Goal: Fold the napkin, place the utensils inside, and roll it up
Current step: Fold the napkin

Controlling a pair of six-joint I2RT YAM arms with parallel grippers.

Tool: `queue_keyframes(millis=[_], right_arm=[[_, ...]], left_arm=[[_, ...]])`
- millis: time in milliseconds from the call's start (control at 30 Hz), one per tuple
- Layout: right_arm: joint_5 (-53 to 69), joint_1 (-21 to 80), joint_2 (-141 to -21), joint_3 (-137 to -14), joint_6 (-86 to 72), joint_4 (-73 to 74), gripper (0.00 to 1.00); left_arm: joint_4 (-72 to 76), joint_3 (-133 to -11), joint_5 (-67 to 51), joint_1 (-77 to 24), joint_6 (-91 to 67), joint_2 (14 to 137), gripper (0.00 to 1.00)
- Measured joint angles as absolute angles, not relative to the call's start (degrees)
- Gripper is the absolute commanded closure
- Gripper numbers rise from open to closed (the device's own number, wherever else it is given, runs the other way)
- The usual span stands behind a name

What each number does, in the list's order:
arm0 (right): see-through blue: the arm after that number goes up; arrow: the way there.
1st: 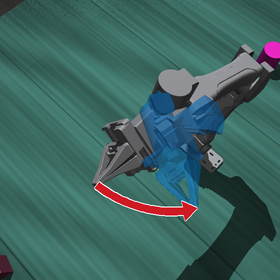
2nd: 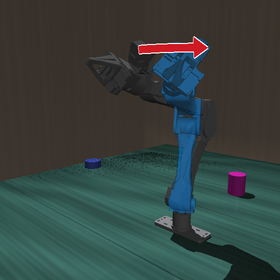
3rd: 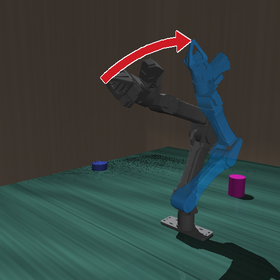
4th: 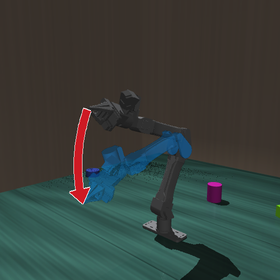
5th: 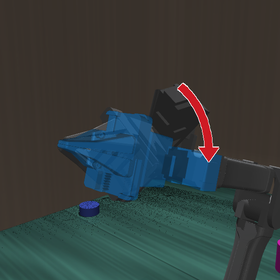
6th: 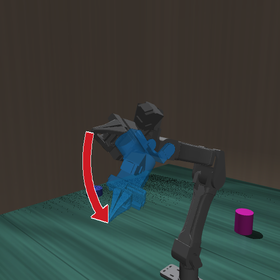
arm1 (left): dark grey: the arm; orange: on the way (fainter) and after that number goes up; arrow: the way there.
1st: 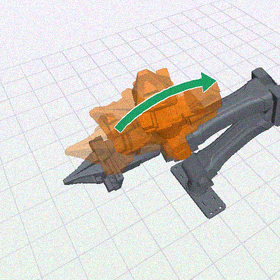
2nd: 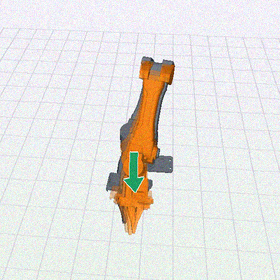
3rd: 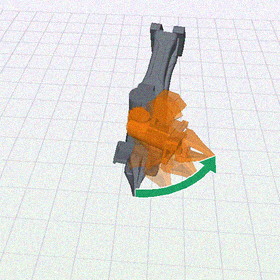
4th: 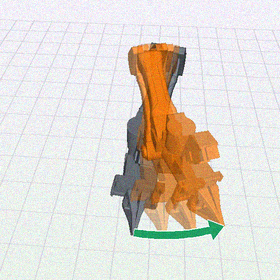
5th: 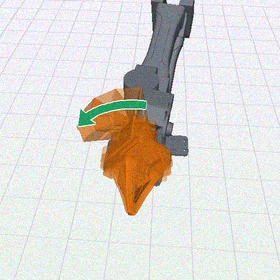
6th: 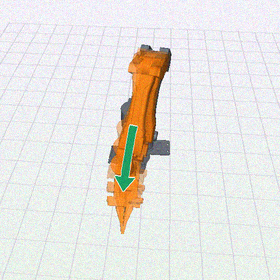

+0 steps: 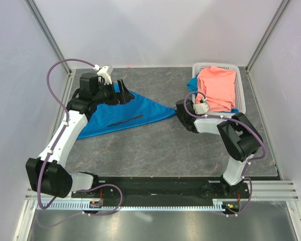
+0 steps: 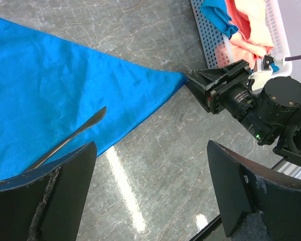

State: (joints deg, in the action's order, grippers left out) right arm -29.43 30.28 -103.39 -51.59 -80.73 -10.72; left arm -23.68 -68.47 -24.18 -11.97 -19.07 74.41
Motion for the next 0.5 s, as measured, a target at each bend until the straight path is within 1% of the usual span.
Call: queue_keyframes(millis=[500], right_arm=[[-32.45, 32.16, -104.07, -51.81, -81.36, -6.22, 0.51]], left_arm=[[-23.68, -68.47, -24.18, -11.97, -19.07, 74.41, 0.02]])
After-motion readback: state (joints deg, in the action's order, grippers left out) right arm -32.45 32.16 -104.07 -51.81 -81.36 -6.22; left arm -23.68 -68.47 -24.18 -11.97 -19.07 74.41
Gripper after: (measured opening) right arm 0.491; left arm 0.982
